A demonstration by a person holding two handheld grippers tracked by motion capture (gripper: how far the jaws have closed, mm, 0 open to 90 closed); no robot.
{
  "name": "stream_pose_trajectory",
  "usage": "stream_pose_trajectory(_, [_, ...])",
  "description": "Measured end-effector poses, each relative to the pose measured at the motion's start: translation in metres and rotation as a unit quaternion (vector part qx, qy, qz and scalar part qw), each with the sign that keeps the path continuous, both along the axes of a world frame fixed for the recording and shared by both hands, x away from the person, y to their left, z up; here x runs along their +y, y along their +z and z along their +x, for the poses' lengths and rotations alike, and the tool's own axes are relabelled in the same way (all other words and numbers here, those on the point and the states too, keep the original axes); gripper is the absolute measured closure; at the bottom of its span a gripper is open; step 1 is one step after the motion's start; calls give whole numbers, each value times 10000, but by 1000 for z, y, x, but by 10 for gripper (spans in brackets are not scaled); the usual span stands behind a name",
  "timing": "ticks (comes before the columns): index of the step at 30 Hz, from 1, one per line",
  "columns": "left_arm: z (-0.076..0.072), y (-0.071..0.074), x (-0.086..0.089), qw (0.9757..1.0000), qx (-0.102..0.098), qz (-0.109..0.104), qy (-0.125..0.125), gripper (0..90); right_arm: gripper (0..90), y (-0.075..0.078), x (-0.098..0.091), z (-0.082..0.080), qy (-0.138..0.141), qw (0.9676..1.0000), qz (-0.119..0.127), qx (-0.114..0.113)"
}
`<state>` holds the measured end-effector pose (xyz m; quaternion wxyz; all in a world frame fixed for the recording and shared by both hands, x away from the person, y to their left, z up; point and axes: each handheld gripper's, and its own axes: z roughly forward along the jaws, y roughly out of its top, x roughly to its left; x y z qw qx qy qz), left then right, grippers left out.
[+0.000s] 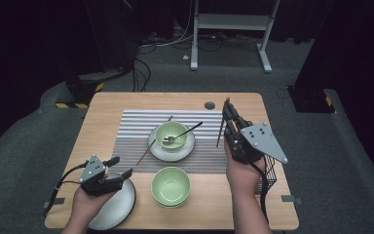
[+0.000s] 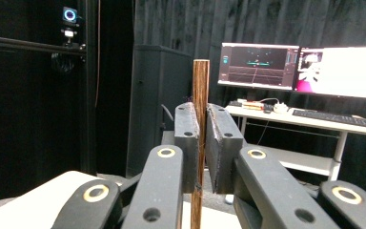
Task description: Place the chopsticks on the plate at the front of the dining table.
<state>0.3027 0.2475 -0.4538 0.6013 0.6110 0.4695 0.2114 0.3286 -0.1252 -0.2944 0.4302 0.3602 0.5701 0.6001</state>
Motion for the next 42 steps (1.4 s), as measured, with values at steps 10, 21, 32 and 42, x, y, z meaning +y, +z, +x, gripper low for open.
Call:
stream_pose_trajectory(10, [0,0,-1,10000,-17,9,-7,317,837,-3,9,-1,103,9999,17,26])
stream_pose_trajectory(21, [0,0,0,10000,-28,-10,-8,317,836,-7,23,0,267,9996,18,44])
stream_pose_trajectory(32, [-1,2,2,9999,-83,-57,22,317,836,-12,37,4,422,9991,17,93])
stream_pose_trajectory(42, [-2,3,2,10000,-79,-45,-24,316,836,-18,50,10,529,9985,14,124])
